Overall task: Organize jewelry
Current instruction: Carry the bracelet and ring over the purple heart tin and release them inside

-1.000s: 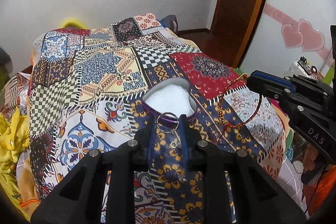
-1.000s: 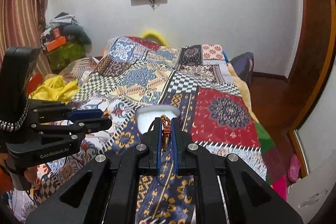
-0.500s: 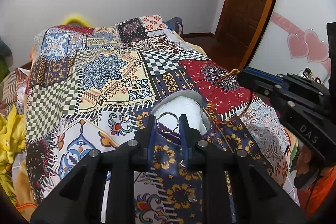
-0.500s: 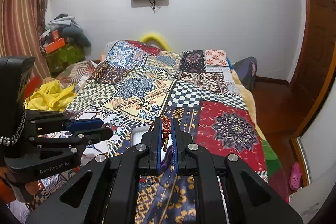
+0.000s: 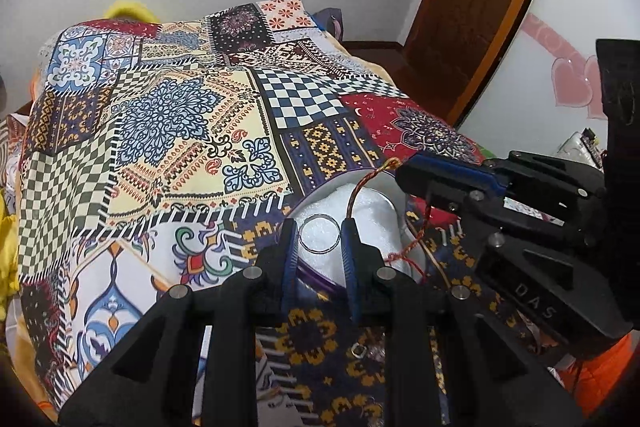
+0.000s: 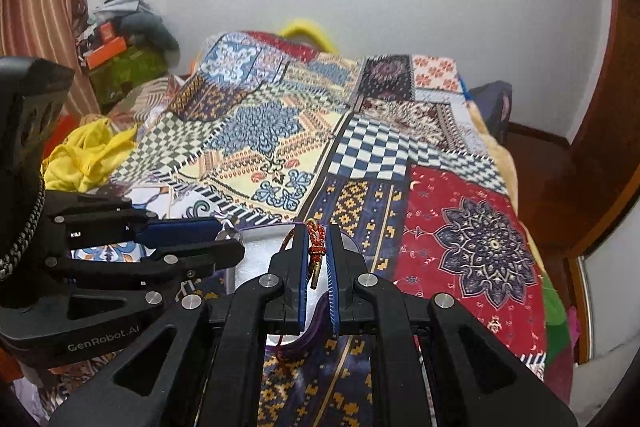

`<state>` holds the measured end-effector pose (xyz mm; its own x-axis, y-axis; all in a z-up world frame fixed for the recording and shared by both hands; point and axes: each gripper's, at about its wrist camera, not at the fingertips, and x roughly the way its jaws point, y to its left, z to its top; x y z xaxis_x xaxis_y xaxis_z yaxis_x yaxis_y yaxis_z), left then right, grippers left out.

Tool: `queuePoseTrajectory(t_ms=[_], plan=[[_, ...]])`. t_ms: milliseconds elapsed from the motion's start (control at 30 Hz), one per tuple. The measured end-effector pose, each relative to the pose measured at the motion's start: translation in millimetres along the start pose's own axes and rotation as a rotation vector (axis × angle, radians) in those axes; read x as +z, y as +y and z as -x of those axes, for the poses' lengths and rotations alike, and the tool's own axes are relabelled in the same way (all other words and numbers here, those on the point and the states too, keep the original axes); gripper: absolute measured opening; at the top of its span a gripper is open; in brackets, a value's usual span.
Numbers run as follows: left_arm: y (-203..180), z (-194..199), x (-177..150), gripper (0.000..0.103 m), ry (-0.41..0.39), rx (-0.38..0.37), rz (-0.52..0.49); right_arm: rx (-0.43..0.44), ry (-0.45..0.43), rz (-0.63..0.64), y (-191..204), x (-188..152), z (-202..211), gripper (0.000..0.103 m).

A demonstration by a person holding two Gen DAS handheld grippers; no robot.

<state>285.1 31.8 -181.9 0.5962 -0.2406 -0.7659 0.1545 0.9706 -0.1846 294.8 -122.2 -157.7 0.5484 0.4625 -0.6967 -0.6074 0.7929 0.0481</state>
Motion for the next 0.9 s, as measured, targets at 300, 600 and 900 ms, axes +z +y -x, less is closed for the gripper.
queuePoseTrajectory(t_ms=[300,600,900], plan=[[2,-18,6,0.021,0.047,0.013,-0.023,0.046,0.095,0.007,-8,-1,-19,0.008],[6,-12,8,0.021,0.041,0.008,-0.005,0.069,0.148,0.004,-14,0,-25,0.010],[8,25,7,0.025,-0.015,0.056,-0.003,0.051,0.114,0.000,-12,2,-1,0.029]])
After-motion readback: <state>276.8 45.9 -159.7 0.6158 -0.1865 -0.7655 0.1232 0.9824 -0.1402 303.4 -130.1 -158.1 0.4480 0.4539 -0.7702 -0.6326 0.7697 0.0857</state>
